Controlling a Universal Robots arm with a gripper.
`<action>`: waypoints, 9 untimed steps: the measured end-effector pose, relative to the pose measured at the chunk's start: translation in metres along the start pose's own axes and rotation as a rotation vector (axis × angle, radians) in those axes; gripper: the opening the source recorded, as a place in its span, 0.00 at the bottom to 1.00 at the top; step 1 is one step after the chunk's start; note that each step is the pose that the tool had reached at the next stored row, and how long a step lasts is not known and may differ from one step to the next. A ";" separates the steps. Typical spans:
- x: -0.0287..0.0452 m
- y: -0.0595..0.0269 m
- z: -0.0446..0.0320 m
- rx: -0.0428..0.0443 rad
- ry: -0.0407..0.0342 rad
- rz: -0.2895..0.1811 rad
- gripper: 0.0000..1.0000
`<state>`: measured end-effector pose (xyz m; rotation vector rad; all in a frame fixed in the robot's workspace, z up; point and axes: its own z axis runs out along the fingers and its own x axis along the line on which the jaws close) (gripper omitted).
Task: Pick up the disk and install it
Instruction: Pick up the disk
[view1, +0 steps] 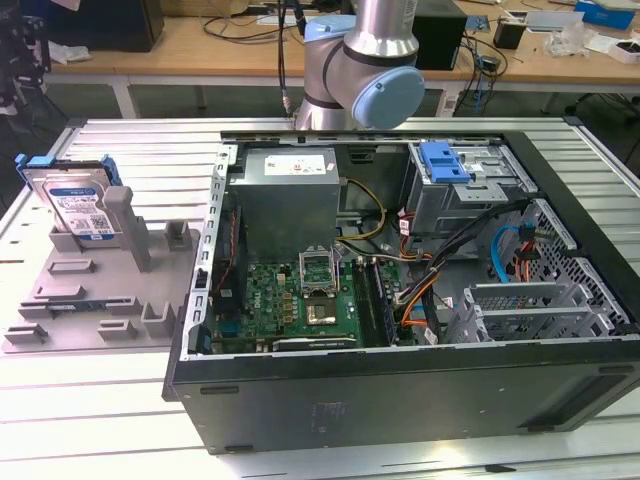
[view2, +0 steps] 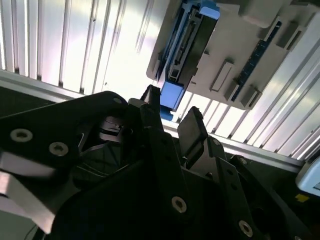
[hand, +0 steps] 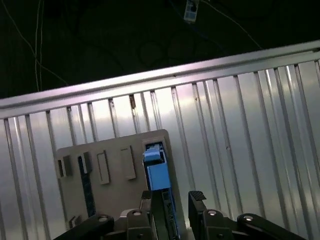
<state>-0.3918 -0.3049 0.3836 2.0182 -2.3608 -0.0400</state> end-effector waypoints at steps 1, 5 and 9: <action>0.0000 0.0000 0.0002 0.0002 0.0011 -0.020 0.42; 0.0000 0.0000 0.0009 0.0013 0.0056 -0.096 0.42; 0.0000 -0.0001 0.0015 0.0024 0.0107 -0.178 0.42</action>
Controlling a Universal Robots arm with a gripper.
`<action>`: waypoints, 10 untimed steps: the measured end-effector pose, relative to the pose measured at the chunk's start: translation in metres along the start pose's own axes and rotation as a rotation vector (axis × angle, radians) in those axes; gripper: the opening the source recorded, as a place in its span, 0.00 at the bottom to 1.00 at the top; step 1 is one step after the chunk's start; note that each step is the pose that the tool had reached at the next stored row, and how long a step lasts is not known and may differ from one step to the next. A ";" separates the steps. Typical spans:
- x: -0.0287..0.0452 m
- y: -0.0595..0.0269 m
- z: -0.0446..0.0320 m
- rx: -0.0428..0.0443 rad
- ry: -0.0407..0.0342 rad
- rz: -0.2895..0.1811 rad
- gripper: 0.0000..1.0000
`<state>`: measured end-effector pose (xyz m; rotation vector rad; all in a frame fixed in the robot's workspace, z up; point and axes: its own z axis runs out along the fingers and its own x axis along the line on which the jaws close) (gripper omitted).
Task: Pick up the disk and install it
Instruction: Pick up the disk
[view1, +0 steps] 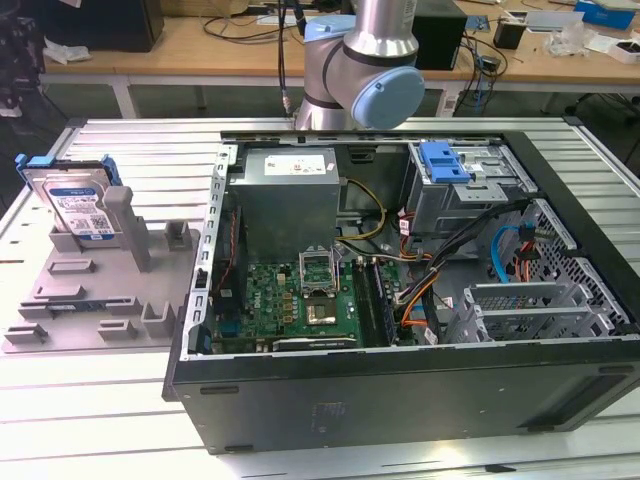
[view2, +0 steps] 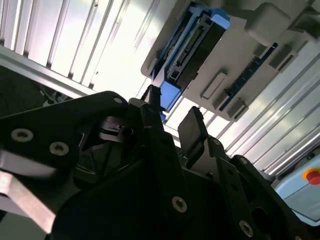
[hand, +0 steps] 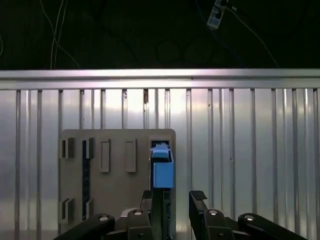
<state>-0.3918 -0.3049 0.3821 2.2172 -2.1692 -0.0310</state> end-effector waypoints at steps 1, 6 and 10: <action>0.0000 0.0000 0.0001 0.0002 0.0013 -0.017 0.42; 0.0000 0.0000 0.0002 0.0006 0.0053 -0.052 0.42; 0.0000 0.0000 0.0001 0.0005 0.0053 -0.052 0.42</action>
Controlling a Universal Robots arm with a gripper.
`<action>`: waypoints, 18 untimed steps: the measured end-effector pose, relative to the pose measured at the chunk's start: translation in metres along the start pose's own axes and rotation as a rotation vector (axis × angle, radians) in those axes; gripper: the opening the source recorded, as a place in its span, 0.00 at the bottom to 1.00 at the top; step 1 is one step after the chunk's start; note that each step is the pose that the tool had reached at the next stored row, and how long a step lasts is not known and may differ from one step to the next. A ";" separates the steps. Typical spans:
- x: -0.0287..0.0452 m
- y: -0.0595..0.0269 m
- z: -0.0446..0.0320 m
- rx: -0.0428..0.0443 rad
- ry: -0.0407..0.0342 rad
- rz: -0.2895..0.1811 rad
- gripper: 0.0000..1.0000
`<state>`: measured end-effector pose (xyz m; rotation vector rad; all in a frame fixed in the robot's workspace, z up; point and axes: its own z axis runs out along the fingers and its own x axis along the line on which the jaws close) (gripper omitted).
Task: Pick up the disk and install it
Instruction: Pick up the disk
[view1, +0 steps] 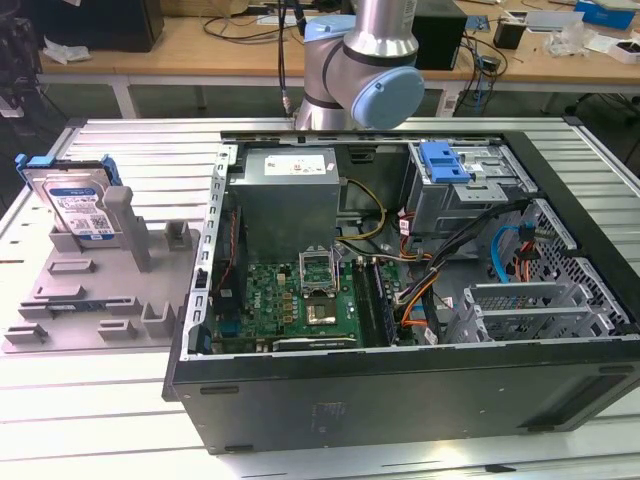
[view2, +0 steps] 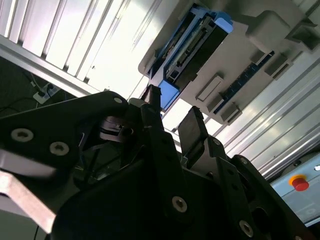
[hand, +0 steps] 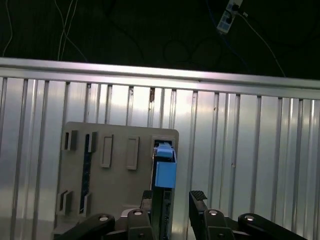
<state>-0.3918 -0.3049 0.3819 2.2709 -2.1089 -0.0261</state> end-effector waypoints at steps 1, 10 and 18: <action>0.0000 0.0000 0.0000 0.0000 0.0000 0.000 0.42; -0.0002 0.0022 0.0007 0.0000 0.0000 0.000 0.42; -0.0003 0.0033 0.0035 0.0000 0.0000 0.000 0.42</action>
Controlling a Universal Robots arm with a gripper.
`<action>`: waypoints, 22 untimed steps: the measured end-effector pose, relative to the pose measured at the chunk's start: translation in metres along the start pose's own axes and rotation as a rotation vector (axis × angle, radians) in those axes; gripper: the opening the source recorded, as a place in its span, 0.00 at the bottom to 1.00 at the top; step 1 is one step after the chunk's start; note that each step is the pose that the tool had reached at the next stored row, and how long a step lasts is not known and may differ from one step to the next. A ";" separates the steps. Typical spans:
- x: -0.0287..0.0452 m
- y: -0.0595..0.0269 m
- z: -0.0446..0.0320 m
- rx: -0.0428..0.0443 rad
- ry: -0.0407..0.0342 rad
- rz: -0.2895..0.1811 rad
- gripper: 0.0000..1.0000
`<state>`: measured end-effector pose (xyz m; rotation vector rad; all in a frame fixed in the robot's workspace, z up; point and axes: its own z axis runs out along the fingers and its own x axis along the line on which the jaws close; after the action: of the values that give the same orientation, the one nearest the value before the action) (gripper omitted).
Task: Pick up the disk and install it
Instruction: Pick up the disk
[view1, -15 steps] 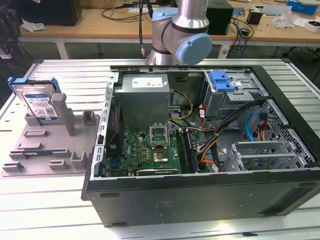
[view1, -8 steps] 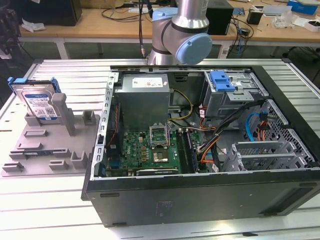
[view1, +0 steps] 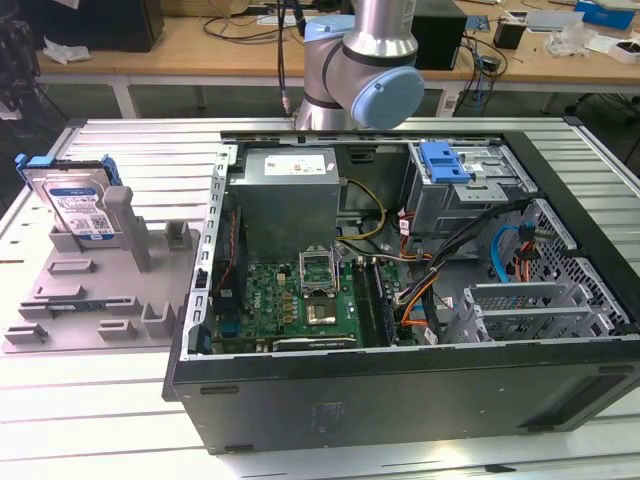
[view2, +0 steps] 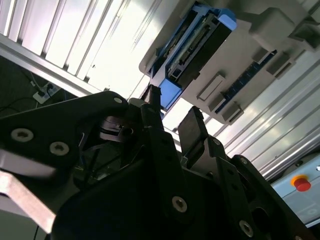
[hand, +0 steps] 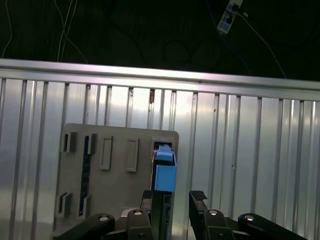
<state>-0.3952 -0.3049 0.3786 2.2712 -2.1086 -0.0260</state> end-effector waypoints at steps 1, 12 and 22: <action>0.0000 0.0003 0.0005 -0.0002 0.0001 0.000 0.42; 0.0004 0.0012 0.0071 0.0001 -0.0002 0.006 0.42; 0.0037 0.0012 0.0126 -0.0002 -0.0009 0.023 0.42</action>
<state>-0.3967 -0.3089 0.3661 2.2471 -2.1346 -0.0266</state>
